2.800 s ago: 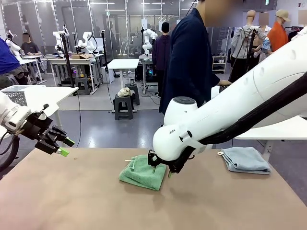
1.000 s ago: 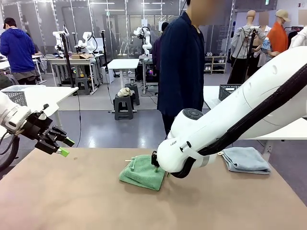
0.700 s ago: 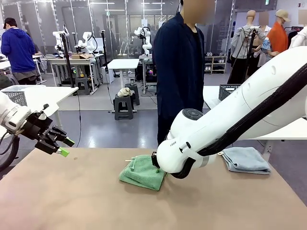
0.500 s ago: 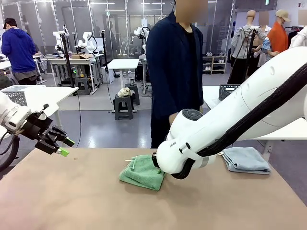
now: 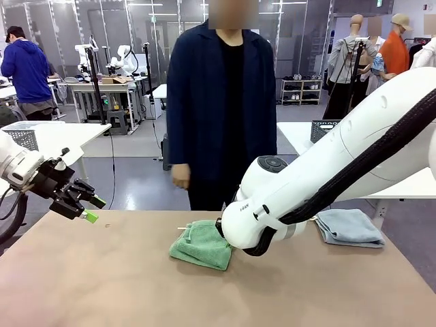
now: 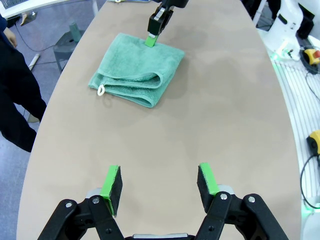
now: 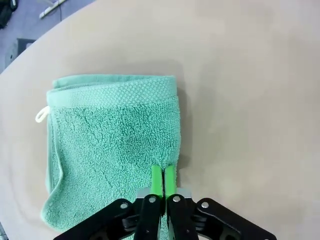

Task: Fold the towels and place them in the basket.
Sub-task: Stack the folded Towel with hook on the right side of the table.

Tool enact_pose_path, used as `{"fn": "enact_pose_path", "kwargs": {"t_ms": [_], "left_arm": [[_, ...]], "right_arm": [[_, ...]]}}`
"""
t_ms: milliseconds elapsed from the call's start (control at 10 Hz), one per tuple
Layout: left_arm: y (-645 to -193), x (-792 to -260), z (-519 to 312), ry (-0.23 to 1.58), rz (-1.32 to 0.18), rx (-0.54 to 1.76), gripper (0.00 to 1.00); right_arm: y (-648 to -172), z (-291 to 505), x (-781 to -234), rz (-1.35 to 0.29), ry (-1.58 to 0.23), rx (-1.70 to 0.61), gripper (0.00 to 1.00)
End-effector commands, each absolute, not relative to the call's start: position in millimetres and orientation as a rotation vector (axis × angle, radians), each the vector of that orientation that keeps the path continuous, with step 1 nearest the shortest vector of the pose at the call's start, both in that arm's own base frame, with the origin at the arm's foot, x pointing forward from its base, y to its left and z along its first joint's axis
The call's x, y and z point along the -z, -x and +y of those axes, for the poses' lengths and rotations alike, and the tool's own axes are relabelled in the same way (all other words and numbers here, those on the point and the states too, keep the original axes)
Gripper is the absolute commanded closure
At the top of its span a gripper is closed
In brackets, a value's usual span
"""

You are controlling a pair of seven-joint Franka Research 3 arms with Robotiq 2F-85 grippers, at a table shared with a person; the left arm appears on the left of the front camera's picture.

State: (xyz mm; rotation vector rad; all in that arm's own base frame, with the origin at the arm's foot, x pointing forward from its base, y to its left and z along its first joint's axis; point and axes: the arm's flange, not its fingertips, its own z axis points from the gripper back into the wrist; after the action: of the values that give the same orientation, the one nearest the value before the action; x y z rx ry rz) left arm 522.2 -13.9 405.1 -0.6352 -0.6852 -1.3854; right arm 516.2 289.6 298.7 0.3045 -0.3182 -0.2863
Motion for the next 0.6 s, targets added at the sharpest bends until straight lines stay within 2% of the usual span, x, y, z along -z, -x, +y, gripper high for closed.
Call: {"fn": "enact_pose_path", "kwargs": {"t_ms": [0, 100, 500], "left_arm": [[-522.3, -406.0, -14.6, 0.626, -0.686, 1.385, 0.23], [-522.3, -406.0, -14.6, 0.626, -0.686, 1.385, 0.23], [-522.3, -406.0, -14.6, 0.626, -0.686, 1.385, 0.23]], "right_arm": [[-512.4, 291.8, -298.8, -0.365, -0.316, 0.309, 1.0], [-516.2, 289.6, -298.7, -0.318, -0.304, 0.286, 1.0], [-516.2, 289.6, -298.7, -0.318, -0.304, 0.286, 1.0]]}}
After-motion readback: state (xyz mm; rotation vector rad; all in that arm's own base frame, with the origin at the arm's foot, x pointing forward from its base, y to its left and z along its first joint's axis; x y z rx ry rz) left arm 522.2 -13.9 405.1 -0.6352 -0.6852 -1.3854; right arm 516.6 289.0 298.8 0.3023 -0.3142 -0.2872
